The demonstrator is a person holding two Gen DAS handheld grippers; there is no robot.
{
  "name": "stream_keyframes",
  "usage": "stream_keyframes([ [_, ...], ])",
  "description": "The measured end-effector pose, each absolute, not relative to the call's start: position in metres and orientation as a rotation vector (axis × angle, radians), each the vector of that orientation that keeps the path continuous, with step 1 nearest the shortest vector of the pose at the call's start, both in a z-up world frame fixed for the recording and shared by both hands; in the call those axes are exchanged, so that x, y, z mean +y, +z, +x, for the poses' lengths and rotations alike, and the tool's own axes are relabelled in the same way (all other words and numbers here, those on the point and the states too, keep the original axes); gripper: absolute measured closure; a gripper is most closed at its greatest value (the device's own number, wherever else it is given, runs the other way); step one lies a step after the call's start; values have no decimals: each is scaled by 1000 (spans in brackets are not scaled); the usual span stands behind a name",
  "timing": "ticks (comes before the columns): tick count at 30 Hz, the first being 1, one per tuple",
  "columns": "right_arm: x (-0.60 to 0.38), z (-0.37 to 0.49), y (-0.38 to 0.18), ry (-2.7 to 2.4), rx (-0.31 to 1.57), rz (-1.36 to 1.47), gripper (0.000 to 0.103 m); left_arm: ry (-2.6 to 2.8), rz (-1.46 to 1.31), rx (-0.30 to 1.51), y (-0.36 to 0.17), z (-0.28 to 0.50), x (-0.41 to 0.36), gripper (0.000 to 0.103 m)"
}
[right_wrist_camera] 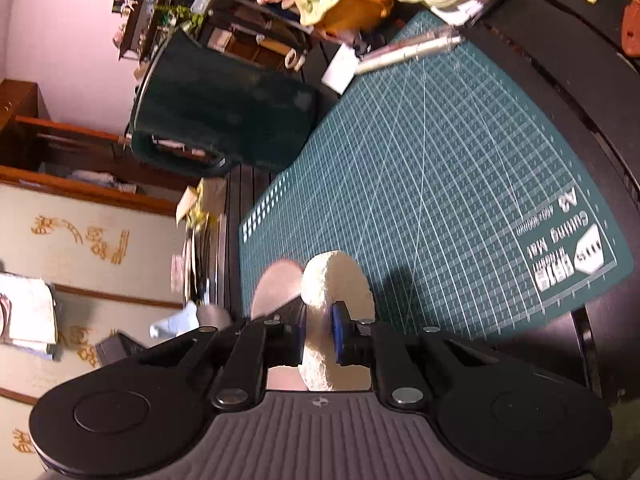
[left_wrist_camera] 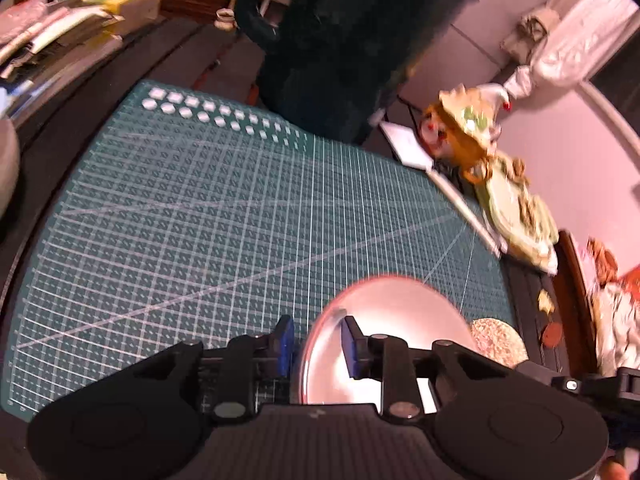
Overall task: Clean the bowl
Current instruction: 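Hold the bowl with the left gripper while the right gripper scrubs its outside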
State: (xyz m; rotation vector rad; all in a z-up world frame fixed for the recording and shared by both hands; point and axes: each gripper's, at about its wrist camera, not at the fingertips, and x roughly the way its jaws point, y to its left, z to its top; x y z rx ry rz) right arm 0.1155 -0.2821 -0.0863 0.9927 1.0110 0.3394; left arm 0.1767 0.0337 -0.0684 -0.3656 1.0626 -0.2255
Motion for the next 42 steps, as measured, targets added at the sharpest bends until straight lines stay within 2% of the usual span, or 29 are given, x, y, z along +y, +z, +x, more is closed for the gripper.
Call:
stream_keyframes([
  [9, -281, 120, -82, 357, 974, 1014, 90, -189, -429, 1178, -82, 165, 35, 80],
  [16, -284, 123, -97, 342, 1027, 1080, 90, -200, -422, 1164, -83, 163, 34, 80],
  [21, -288, 122, -79, 372, 951, 1058, 90, -205, -417, 1163, -83, 164, 33, 80],
  [27, -277, 124, -96, 350, 1039, 1037, 89, -213, -417, 1158, -85, 163, 33, 80],
  [32, -290, 122, -82, 376, 950, 1095, 89, -215, -413, 1158, -85, 163, 33, 80],
  [42, -287, 125, -81, 376, 952, 1083, 89, -215, -409, 1157, -84, 163, 33, 80],
])
